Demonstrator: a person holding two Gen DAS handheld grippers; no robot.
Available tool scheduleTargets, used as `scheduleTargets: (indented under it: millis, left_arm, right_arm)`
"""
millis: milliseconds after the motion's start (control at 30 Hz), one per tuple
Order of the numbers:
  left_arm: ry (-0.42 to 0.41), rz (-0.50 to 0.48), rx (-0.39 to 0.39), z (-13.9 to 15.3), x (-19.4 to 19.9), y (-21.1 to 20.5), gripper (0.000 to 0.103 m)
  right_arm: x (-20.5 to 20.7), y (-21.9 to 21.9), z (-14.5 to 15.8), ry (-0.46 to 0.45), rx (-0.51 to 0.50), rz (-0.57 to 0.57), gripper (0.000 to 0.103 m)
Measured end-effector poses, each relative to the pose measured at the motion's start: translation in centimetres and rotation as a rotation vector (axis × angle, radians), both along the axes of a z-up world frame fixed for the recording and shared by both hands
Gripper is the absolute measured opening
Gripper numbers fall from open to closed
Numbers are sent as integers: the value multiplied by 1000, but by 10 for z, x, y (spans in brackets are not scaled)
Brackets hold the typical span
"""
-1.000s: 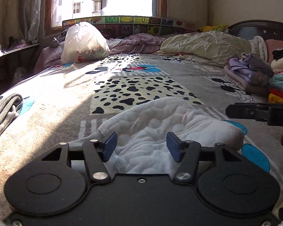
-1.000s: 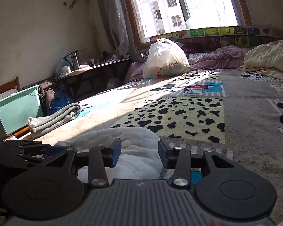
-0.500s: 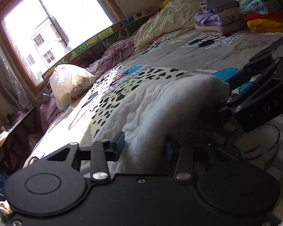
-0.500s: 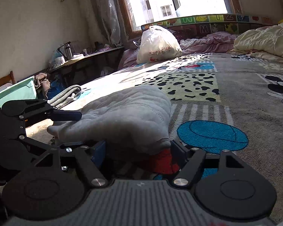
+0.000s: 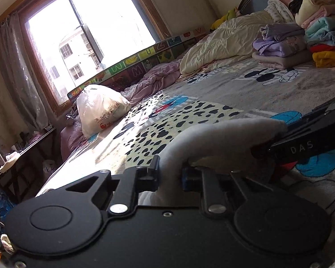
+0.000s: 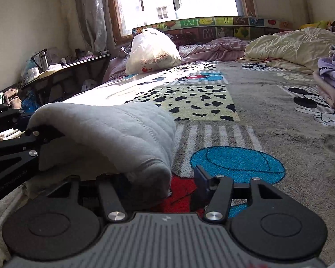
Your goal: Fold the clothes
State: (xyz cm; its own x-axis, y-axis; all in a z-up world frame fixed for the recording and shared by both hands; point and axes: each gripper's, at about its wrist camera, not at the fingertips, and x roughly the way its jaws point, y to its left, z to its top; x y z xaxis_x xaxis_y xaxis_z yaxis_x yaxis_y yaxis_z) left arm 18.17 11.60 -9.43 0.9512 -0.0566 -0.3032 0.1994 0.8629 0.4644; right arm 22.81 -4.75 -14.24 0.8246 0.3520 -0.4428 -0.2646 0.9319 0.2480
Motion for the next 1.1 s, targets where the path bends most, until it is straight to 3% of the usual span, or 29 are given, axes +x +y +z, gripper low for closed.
scheduleTargets:
  millis: [167,333,400,467,533,667,800,867,933,1000,1033,1100]
  left_arm:
    - [-33,-28,-2,3,-5,-9,18]
    - [-26,-26,-7,3,-5,-7,17]
    - [-9,-15,-8,1,-3,-4,17]
    - [3,-28,0,-1,-3,-6,17]
    - [2,-27,21,-4,-2,-10,17]
    - [13,-38,38,-6,-3,-11,17]
    - [34,-42,97,-9,-7,-13,27]
    - [47,-25,134,-13,-9,-10,42]
    - [66,-4,154,-17,-9,-5,43]
    - [52,19,187,-19,-9,-4,40]
    - [37,31,207,-20,-9,-4,26]
    - [-92,92,300,-14,-12,-8,20]
  right_arm:
    - [3,-11,-6,21,53,-59,58]
    - [-9,28,5,-108,-186,62,57]
    - [-3,36,5,-121,-246,79,58]
    - [7,23,4,-96,-215,10,53]
    - [12,6,2,-70,-147,-52,56]
    - [8,7,3,-88,-176,-44,57]
    - [3,8,4,-107,-205,-36,58]
    - [1,8,4,-116,-220,-32,57]
    - [-2,9,5,-125,-234,-28,57]
    - [-4,9,5,-135,-249,-24,57]
    - [-5,8,5,-136,-251,-21,57]
    - [-4,5,4,-127,-240,-15,57]
